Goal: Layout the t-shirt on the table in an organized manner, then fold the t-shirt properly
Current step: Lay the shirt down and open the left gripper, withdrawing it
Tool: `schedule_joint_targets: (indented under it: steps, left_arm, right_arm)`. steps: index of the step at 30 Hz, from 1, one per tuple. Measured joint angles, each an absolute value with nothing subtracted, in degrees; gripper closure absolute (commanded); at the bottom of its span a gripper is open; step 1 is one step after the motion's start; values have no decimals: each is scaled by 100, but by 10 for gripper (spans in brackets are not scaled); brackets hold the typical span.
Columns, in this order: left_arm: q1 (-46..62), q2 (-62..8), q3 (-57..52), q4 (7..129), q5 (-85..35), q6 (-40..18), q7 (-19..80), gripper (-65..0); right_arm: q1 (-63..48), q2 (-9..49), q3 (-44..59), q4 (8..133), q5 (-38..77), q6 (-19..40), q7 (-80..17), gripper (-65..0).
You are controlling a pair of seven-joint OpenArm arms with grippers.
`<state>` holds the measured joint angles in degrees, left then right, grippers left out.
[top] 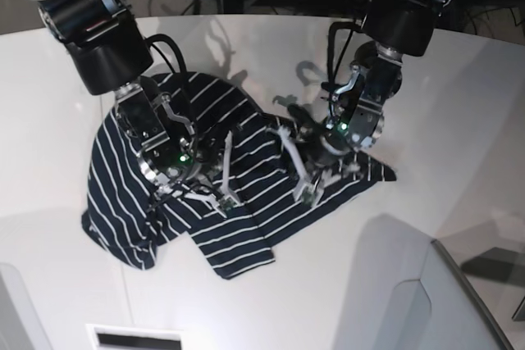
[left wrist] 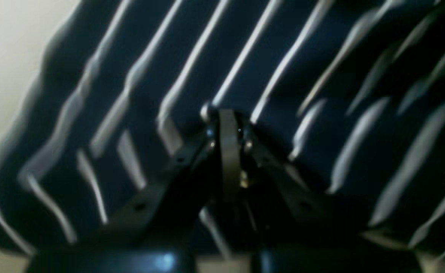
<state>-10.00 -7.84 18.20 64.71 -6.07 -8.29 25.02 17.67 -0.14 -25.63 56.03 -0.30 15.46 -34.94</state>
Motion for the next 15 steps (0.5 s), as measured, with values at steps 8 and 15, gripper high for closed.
schedule_joint_targets:
  steps: [8,15]
  left_arm:
    - [-1009,-926,1809,6938,-572,-805,2808,0]
    - [-1011,-1546,1806,6952,-585,-810,2744,0]
  right_arm:
    - [1406,80,-1717,6840,-47,1492,-3546,-27]
    - [683,305,-1094,8079,-56,1160,-3573,-33]
